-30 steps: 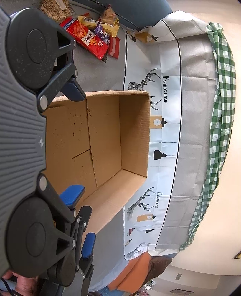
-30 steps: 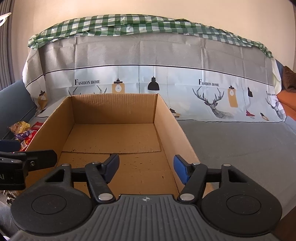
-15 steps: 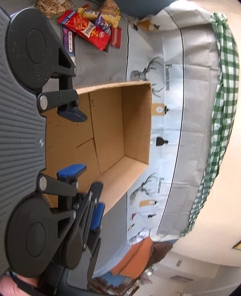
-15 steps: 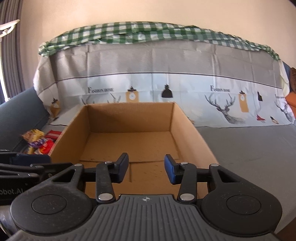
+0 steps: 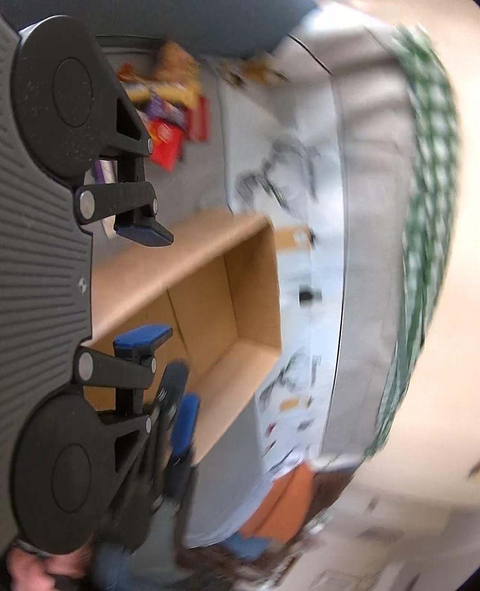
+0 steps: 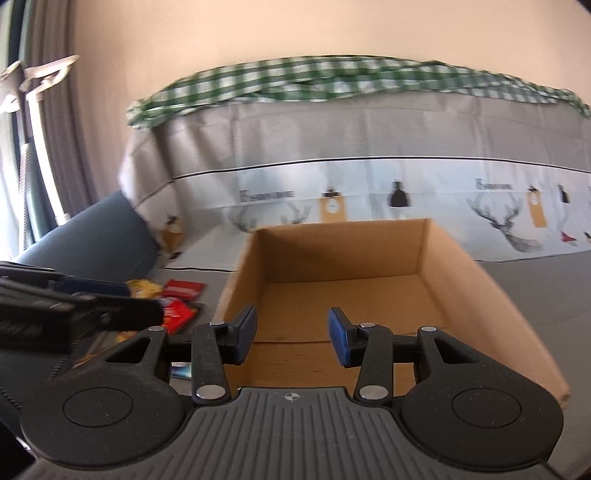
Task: Organize snacks
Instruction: 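Swing both tools from the cardboard box toward the snack pile, then close the right gripper on the long cream-coloured bar pack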
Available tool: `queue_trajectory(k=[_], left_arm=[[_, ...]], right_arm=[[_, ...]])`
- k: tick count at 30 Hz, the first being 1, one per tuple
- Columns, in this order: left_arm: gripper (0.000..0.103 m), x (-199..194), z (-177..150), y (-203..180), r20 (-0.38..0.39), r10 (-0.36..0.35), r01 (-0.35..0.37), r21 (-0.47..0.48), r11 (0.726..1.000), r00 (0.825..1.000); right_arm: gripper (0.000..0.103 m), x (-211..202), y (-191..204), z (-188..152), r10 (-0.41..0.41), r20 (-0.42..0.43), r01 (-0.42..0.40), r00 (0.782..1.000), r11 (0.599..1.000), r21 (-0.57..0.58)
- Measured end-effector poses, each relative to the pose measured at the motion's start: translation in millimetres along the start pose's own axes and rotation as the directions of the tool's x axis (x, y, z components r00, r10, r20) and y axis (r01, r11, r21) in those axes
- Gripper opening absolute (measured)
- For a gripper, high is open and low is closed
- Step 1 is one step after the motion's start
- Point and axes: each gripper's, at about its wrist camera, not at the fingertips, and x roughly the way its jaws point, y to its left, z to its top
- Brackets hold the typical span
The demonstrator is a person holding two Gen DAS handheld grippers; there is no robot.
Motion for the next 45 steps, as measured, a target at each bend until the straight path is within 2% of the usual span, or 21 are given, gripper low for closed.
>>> queue_trajectory(k=[2,6,11,13,15,18,21,23,26,27,28,34,40,44,45], left_arm=[[0.051,1.1,-1.6,29.2,0.002,-0.009,0.009,-0.16,0.987,1.0],[0.052,5.0,-0.5,67.4,-0.01,0.026,-0.028,-0.333,0.943,1.0],[0.057,0.9,-4.9,117.5,-0.022,0.04,-0.045,-0.539,0.841,0.999],[0.058,-3.3,-8.7,131.0,-0.03,0.048,-0.057,-0.588,0.807,0.998],[0.06,-5.3,-11.6,141.2,-0.045,0.062,-0.077,-0.613,0.787,0.997],[0.062,-4.6,-14.8,150.2,-0.071,0.087,-0.112,-0.612,0.783,0.994],[0.067,-2.9,-18.3,155.4,-0.088,0.103,-0.136,-0.613,0.778,0.991],[0.069,-3.5,-20.8,161.0,-0.098,0.113,-0.149,-0.622,0.769,0.989],[0.07,-2.7,-24.1,168.1,-0.112,0.12,-0.164,-0.637,0.753,0.986],[0.07,-2.0,-24.6,169.5,-0.117,0.122,-0.169,-0.638,0.751,0.986],[0.07,-1.1,-24.4,169.3,-0.123,0.123,-0.173,-0.637,0.751,0.985],[0.073,5.3,-23.9,167.6,-0.149,0.131,-0.196,-0.624,0.756,0.98],[0.076,6.7,-24.7,168.2,-0.156,0.138,-0.206,-0.624,0.754,0.978],[0.077,7.2,-25.4,169.3,-0.163,0.144,-0.215,-0.626,0.749,0.976],[0.078,7.6,-25.6,169.3,-0.166,0.146,-0.218,-0.626,0.749,0.975]], right_arm=[[0.045,-0.2,15.0,1.5,0.044,-0.002,-0.044,0.999,0.999,-0.007],[0.044,-0.1,49.7,2.2,0.129,-0.004,-0.129,0.992,0.991,-0.041],[0.044,9.7,88.5,-3.9,0.228,-0.05,-0.231,0.972,0.971,-0.057],[0.044,18.4,100.9,-9.0,0.257,-0.089,-0.262,0.962,0.964,-0.044],[0.044,30.2,111.5,-14.6,0.272,-0.129,-0.278,0.953,0.96,-0.025],[0.044,53.0,124.2,-26.0,0.285,-0.213,-0.287,0.934,0.958,0.024],[0.046,75.0,131.8,-36.8,0.296,-0.316,-0.28,0.901,0.955,0.094],[0.05,93.6,133.6,-50.7,0.294,-0.369,-0.266,0.882,0.956,0.124],[0.059,108.9,137.1,-60.2,0.296,-0.408,-0.251,0.864,0.955,0.16],[0.066,113.3,139.6,-62.0,0.301,-0.418,-0.254,0.857,0.953,0.166],[0.071,116.4,139.8,-66.7,0.299,-0.423,-0.254,0.855,0.954,0.162],[0.073,129.9,146.8,-69.7,0.278,-0.461,-0.236,0.843,0.961,0.146],[0.079,138.0,150.7,-72.7,0.243,-0.466,-0.226,0.851,0.97,0.094],[0.077,139.2,153.6,-71.5,0.227,-0.457,-0.227,0.86,0.972,0.055],[0.071,138.4,153.8,-71.1,0.225,-0.457,-0.231,0.861,0.972,0.045]])
